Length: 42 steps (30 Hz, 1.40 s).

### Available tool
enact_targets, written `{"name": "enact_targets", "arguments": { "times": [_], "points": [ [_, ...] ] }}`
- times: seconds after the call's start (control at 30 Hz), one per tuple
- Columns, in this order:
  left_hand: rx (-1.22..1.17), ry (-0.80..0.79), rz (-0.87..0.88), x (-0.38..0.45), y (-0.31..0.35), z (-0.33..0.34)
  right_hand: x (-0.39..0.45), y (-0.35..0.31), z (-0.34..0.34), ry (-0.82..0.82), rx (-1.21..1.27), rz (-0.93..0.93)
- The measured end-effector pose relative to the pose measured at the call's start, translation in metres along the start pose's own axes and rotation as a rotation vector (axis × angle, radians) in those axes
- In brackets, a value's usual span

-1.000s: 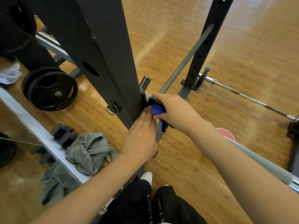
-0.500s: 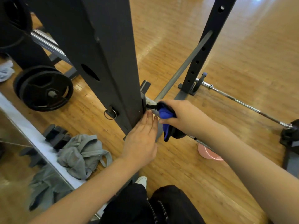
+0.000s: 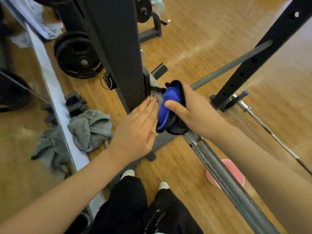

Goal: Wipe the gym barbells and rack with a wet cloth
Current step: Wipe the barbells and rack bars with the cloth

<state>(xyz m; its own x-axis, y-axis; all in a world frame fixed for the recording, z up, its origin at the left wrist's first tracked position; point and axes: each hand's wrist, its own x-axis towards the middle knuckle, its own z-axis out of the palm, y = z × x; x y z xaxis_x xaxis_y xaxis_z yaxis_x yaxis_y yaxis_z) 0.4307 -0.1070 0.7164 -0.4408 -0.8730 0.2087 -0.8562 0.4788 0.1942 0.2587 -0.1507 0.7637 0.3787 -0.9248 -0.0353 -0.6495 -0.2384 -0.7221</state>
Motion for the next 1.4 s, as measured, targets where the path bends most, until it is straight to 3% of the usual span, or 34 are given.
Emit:
{"name": "enact_targets", "arguments": {
  "times": [0.13, 0.4, 0.63, 0.8, 1.03, 1.3, 1.4],
  "points": [
    [0.019, 0.041, -0.079, -0.002, 0.007, -0.004, -0.03, 0.004, -0.01, -0.086, -0.118, -0.076],
    [0.163, -0.061, -0.107, 0.006, 0.013, -0.008, 0.025, -0.006, 0.008, 0.045, -0.148, -0.154],
    [0.167, -0.198, -0.063, 0.005, 0.008, -0.018, 0.002, 0.022, -0.016, -0.066, -0.149, -0.265],
    [0.165, -0.237, -0.071, 0.006, 0.006, -0.017, 0.053, 0.017, -0.007, -0.055, -0.02, -0.369],
    [0.263, -0.306, -0.045, 0.007, 0.002, -0.023, 0.053, 0.043, -0.033, -0.278, -0.012, -0.447],
    [0.247, -0.326, -0.056, 0.007, 0.006, -0.021, 0.081, 0.049, -0.019, -0.193, -0.156, -0.663],
    [0.278, -0.348, -0.068, 0.008, 0.005, -0.023, 0.07, 0.056, -0.024, -0.242, -0.132, -0.72]
  ]
}}
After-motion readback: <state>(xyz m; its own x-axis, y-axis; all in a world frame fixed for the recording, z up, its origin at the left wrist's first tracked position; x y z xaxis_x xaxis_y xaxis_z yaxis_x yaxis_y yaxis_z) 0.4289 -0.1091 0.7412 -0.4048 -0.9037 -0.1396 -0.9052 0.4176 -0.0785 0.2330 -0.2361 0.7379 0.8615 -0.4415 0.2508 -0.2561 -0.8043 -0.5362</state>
